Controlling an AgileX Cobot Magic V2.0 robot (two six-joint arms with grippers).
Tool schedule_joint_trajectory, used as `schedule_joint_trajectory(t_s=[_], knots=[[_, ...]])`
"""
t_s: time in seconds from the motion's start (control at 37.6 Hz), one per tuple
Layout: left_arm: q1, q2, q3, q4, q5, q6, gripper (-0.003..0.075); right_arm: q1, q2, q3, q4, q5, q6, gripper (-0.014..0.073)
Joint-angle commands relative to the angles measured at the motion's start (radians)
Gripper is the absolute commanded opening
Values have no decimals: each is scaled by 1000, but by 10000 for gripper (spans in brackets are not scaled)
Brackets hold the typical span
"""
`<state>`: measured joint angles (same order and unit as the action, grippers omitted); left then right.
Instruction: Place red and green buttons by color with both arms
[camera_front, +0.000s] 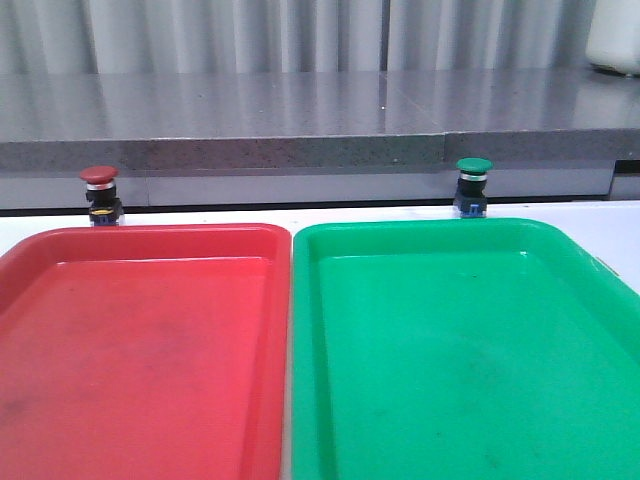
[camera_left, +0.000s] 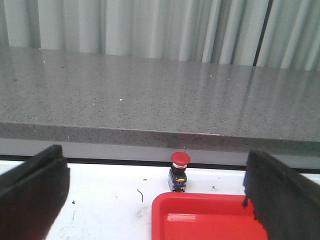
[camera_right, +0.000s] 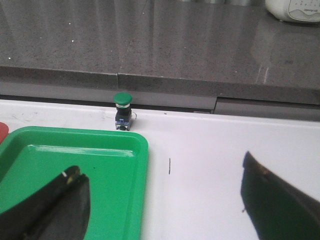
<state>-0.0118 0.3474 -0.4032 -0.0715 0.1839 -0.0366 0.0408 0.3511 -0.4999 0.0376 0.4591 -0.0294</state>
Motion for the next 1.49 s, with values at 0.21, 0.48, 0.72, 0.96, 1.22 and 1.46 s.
schedule_joint_trajectory(t_s=[0.21, 0.48, 0.72, 0.96, 1.22, 1.46], knots=[[-39, 238, -121, -67, -135, -4, 679, -8, 16, -35, 4, -71, 0, 634], [-158, 628, -366, -7, -94, 37, 679, -8, 16, -35, 4, -71, 0, 634], [-164, 1014, -752, 14, 193, 37, 679, -8, 16, -35, 4, -71, 0, 634], [-114, 1352, -1085, 12, 393, 26, 679, -8, 16, -35, 4, -71, 0, 634], [-110, 1555, -1225, 12, 404, 26, 679, -8, 16, -35, 4, -71, 0, 634], [-110, 1660, -1272, -21, 400, 22, 617, -8, 16, -35, 4, -71, 0, 634]])
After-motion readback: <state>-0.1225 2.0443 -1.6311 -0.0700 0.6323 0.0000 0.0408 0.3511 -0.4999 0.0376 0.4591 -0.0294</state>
